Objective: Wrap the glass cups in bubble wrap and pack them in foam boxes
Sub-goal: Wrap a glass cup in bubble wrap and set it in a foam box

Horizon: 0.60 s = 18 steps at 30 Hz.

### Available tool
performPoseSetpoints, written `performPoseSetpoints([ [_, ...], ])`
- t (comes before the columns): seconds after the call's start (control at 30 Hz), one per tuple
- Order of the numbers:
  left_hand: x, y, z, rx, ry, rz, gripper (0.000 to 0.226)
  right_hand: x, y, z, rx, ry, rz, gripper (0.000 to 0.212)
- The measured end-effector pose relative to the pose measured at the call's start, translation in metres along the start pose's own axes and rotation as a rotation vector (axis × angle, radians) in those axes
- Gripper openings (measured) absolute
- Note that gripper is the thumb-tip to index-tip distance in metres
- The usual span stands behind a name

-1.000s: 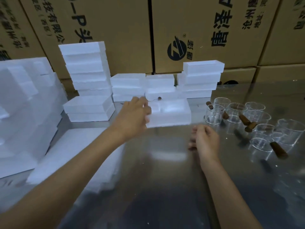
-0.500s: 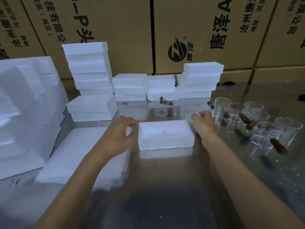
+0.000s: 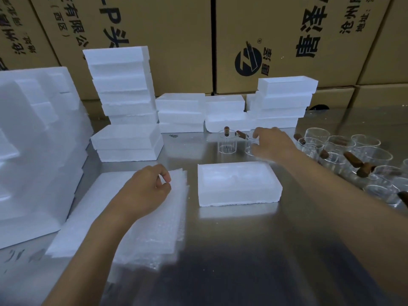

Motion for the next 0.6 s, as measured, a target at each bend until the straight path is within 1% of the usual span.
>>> performPoseSetpoints([
  [0.03, 0.000, 0.000, 0.001, -0.004, 0.005, 0.003, 0.008, 0.003, -0.001, -0.005, -0.055, -0.057, -0.013, 0.031],
  [0.07, 0.000, 0.001, 0.002, -0.009, 0.009, 0.002, 0.008, 0.004, -0.002, -0.010, -0.105, -0.057, -0.011, 0.027],
  [0.17, 0.000, 0.001, 0.003, -0.041, 0.014, 0.001, 0.007, 0.003, 0.001, -0.026, -0.249, 0.121, 0.016, 0.028],
  [0.2, 0.000, 0.002, 0.003, -0.054, 0.009, 0.005, 0.007, 0.001, 0.006, -0.029, -0.263, 0.194, 0.026, 0.029],
  [0.23, 0.000, 0.002, 0.003, -0.058, 0.004, 0.007, 0.007, -0.001, 0.013, -0.029, -0.229, 0.287, 0.051, 0.033],
  [0.27, 0.000, 0.001, 0.004, -0.051, 0.003, 0.006, 0.006, -0.004, 0.020, -0.024, -0.140, 0.392, 0.104, 0.039],
  [0.3, 0.001, 0.002, 0.006, -0.033, 0.003, 0.001, 0.006, -0.008, 0.025, -0.016, -0.013, 0.473, 0.170, 0.046],
  [0.33, 0.002, 0.002, 0.006, -0.008, 0.002, -0.009, 0.006, -0.011, 0.027, -0.006, 0.114, 0.504, 0.221, 0.052],
  [0.37, 0.003, 0.002, 0.007, 0.018, 0.001, -0.020, 0.009, -0.015, 0.027, 0.002, 0.214, 0.484, 0.243, 0.057],
  [0.4, 0.005, 0.002, 0.008, 0.044, 0.003, -0.028, 0.015, -0.021, 0.028, 0.007, 0.267, 0.445, 0.254, 0.059],
  [0.47, 0.006, 0.002, 0.008, 0.076, 0.011, -0.038, 0.024, -0.036, 0.032, 0.009, 0.257, 0.400, 0.274, 0.054],
  [0.53, 0.006, 0.002, 0.008, 0.088, 0.022, -0.042, 0.029, -0.051, 0.034, 0.006, 0.238, 0.384, 0.309, 0.037],
  [0.57, 0.006, 0.001, 0.008, 0.096, 0.024, -0.041, 0.029, -0.055, 0.032, 0.004, 0.263, 0.348, 0.308, 0.029],
  [0.6, 0.005, 0.000, 0.007, 0.110, 0.026, -0.039, 0.030, -0.057, 0.029, 0.003, 0.308, 0.308, 0.292, 0.027],
])
Point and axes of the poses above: each hand's wrist, its own y-axis towards the middle knuckle, its own z-axis out of the palm, x = y × z, the point moved 6 cm from there along y, towards the middle knuckle, and after that the axes turned 4 degrees about -x, right-handed, at the moved point
